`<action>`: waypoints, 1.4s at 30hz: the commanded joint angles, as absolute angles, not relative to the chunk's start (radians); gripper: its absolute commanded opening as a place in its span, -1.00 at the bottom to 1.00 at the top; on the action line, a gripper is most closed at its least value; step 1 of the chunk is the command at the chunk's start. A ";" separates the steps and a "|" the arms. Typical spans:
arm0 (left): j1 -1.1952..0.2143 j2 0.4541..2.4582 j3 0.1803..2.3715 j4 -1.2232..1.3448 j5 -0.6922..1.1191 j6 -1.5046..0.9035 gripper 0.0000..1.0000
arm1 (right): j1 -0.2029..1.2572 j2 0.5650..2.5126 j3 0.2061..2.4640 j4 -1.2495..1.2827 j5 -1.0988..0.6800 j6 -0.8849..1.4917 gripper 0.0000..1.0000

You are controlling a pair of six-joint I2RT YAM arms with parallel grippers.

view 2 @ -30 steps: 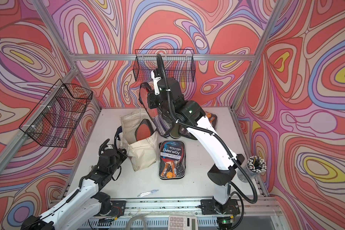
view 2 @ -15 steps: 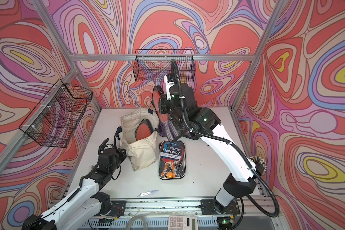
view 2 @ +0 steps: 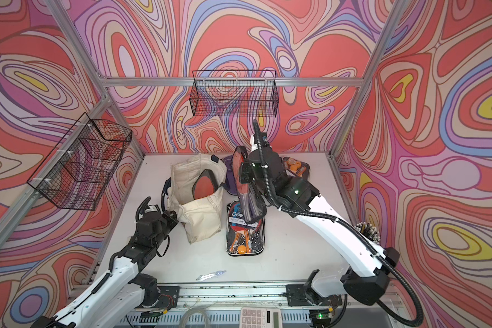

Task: Remove the ping pong set from the canvas bag
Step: Place the ping pong set at the ping pong set.

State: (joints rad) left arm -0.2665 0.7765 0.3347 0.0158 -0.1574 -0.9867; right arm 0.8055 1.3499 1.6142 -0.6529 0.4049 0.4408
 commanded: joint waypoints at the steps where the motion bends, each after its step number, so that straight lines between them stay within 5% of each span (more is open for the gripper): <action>1: -0.254 0.761 0.363 -0.050 -0.207 -0.966 -1.00 | 0.805 1.291 1.551 -0.540 0.445 0.530 -1.00; 21: -0.253 0.739 0.383 -0.089 -0.218 -0.948 -1.00 | 0.807 1.058 1.101 -0.444 0.408 0.860 -1.00; 42: -0.254 0.788 0.391 -0.065 -0.212 -0.938 -1.00 | 0.792 1.030 0.839 -0.335 0.392 0.986 -1.00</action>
State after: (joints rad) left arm -0.2665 0.7795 0.3672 -0.0498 -0.1829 -0.9535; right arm 0.8032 1.0519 0.8753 -0.3824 0.3679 0.9447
